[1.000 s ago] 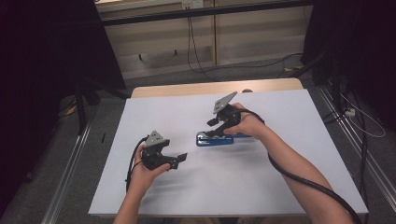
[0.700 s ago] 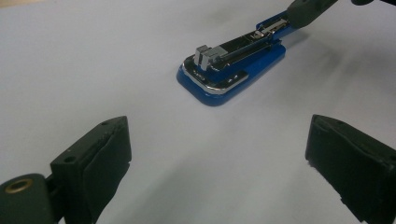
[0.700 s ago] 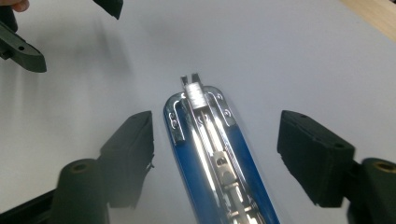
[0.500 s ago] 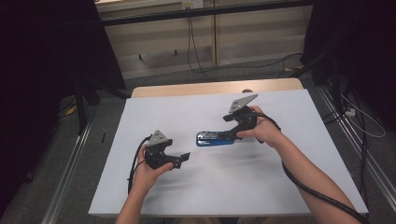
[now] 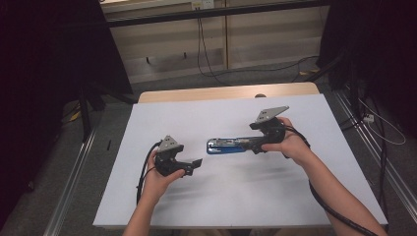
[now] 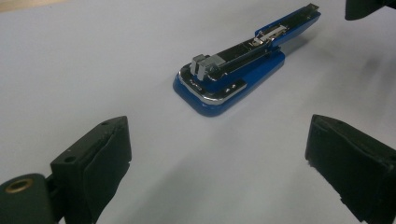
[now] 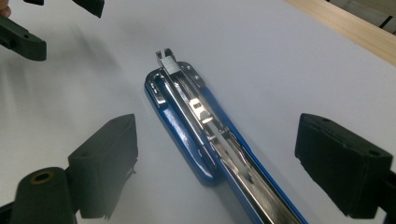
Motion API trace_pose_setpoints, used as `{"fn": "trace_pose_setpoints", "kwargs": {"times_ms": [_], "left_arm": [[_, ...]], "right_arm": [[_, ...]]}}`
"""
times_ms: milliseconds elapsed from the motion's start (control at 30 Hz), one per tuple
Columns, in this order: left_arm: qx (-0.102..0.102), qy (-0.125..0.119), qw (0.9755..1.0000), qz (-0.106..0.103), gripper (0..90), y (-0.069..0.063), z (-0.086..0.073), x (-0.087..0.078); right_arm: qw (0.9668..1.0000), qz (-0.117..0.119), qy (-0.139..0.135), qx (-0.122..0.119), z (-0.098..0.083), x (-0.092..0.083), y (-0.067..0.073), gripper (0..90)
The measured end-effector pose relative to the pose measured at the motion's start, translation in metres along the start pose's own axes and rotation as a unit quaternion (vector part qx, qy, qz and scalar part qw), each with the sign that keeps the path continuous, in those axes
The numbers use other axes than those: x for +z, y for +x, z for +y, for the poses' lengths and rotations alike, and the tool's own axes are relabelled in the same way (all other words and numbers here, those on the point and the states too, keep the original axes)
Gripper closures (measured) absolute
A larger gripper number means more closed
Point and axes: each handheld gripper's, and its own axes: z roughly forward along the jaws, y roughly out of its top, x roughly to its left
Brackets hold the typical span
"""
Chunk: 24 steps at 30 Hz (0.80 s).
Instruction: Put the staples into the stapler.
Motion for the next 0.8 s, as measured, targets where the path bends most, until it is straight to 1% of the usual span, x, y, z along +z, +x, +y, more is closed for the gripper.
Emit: {"fn": "trace_pose_setpoints", "kwargs": {"times_ms": [67,133,167,267,367,400,433,467,500,567,633,733,800], "left_arm": [[0.000,0.001,1.0000,-0.002,7.3,-0.001,0.001,0.002],[0.006,0.002,1.0000,-0.002,7.6,-0.001,0.002,0.005],[0.004,0.005,1.0000,-0.002,7.6,-0.001,0.002,0.007],[0.000,0.002,1.0000,-0.005,7.6,-0.003,0.005,0.011],[0.003,0.002,1.0000,-0.007,8.8,-0.004,0.007,0.014],[0.005,0.002,1.0000,-0.005,9.3,-0.004,0.008,0.016],[0.003,0.000,1.0000,-0.005,9.5,-0.005,0.008,0.017],[0.006,-0.001,1.0000,-0.003,9.8,-0.005,0.009,0.018],[0.003,-0.002,1.0000,-0.001,10.2,-0.005,0.010,0.019],[0.004,-0.003,1.0000,0.001,11.1,-0.004,0.011,0.021],[-0.001,-0.003,1.0000,0.001,11.3,-0.003,0.010,0.022],[0.005,-0.005,1.0000,0.005,12.3,-0.002,0.011,0.023],[-0.001,-0.007,1.0000,0.006,12.6,-0.002,0.011,0.024]], "right_arm": [[1.0000,-0.006,0.000,0.005,-0.004,-0.004,0.000,13.3],[0.9997,-0.020,0.000,0.010,-0.009,-0.009,0.000,13.2],[0.9996,-0.025,-0.001,0.012,-0.011,-0.012,-0.001,13.3],[0.9990,-0.038,-0.007,0.024,-0.019,-0.017,-0.003,13.3],[0.9985,-0.044,-0.006,0.031,-0.025,-0.021,-0.005,13.3],[0.9983,-0.048,-0.005,0.032,-0.027,-0.022,-0.006,13.3],[0.9981,-0.051,-0.007,0.033,-0.029,-0.023,-0.006,13.3],[0.9980,-0.053,-0.008,0.034,-0.030,-0.024,-0.006,13.3],[0.9979,-0.054,-0.008,0.034,-0.031,-0.025,-0.006,13.3],[0.9977,-0.058,-0.008,0.035,-0.034,-0.027,-0.007,13.4],[0.9973,-0.063,-0.009,0.038,-0.036,-0.029,-0.007,13.3],[0.9969,-0.068,-0.009,0.038,-0.039,-0.031,-0.007,13.3],[0.9966,-0.072,-0.011,0.039,-0.041,-0.032,-0.007,13.3]]}}
